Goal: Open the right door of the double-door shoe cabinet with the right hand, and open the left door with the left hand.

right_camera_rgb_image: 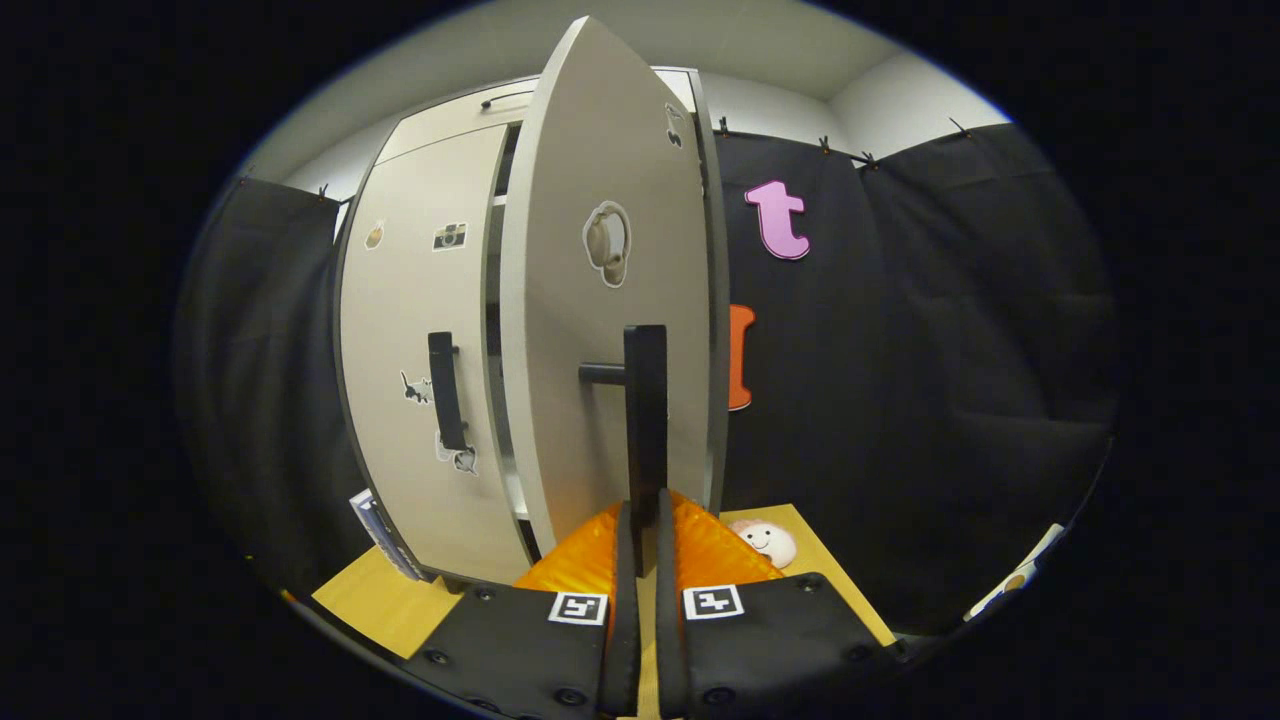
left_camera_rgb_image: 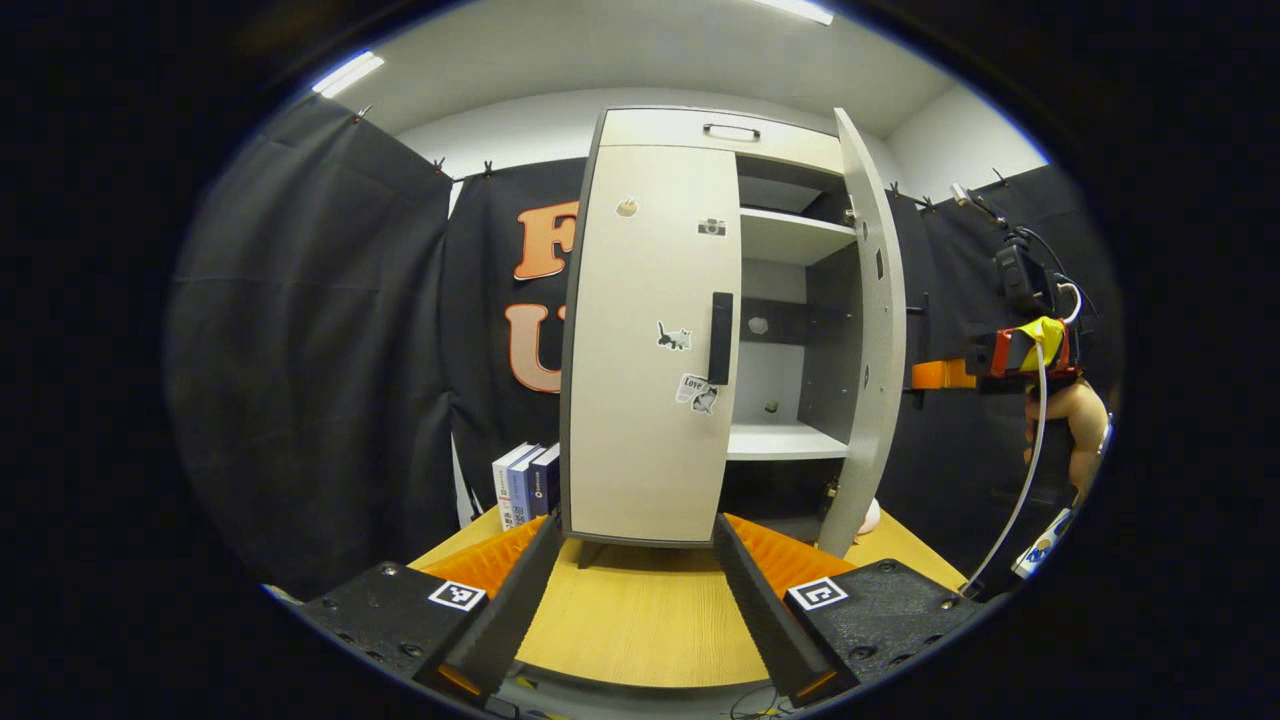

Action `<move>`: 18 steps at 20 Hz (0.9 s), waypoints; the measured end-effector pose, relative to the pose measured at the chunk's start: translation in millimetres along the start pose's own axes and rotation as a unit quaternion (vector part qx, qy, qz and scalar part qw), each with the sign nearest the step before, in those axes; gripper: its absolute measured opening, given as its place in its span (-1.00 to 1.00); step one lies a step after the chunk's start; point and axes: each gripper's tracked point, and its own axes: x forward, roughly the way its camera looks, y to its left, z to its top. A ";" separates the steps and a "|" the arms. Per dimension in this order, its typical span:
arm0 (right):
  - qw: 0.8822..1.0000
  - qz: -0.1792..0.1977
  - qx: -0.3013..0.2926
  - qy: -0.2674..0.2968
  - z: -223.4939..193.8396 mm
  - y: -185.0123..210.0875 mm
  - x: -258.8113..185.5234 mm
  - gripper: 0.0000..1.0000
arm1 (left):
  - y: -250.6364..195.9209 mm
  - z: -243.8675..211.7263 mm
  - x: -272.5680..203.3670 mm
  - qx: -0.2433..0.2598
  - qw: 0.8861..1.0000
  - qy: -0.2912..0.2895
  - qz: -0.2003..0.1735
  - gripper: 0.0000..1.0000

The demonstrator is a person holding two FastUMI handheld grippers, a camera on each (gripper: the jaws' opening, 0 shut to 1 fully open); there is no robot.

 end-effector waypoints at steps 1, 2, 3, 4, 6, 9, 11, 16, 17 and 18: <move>1.000 0.001 0.005 0.002 -0.6 -0.7 -0.4 -0.70 | -5.3 1.3 4.0 0.003 1.000 0.000 -0.003 0.89; 1.000 0.009 0.006 0.004 -0.7 0.4 -2.2 -0.71 | -9.8 3.3 7.9 0.005 1.000 -0.001 -0.007 0.89; 1.000 0.000 0.009 0.009 -3.0 -2.2 7.6 -0.72 | -15.8 5.0 12.1 0.005 1.000 -0.001 -0.011 0.89; 1.000 0.002 0.004 0.013 -3.5 -4.8 4.5 -0.84 | -21.7 5.6 16.8 0.004 1.000 0.000 -0.016 0.89; 1.000 0.015 -0.006 0.015 -2.7 -6.7 -4.8 -0.84 | -33.1 7.3 24.4 0.007 1.000 0.002 -0.025 0.89; 1.000 0.018 0.000 0.012 -2.4 -10.7 -4.1 -0.84 | -48.3 9.2 36.4 0.011 0.999 0.004 -0.031 0.89; 1.000 0.009 -0.003 0.012 -2.0 -19.7 -4.8 -0.84 | -57.7 12.1 43.0 0.010 0.999 0.003 -0.033 0.89; 0.999 -0.036 -0.005 0.008 -0.5 -57.5 -10.9 -0.84 | -69.6 20.4 69.6 0.004 1.000 -0.003 -0.026 0.89; 0.999 -0.046 0.000 0.009 -2.5 -64.3 -12.8 -0.84 | -71.7 22.9 76.1 0.002 1.000 -0.004 -0.025 0.84; 0.998 -0.060 0.005 0.012 -3.6 -71.4 -15.3 -0.83 | -74.2 25.0 83.3 0.001 1.000 -0.005 -0.024 0.89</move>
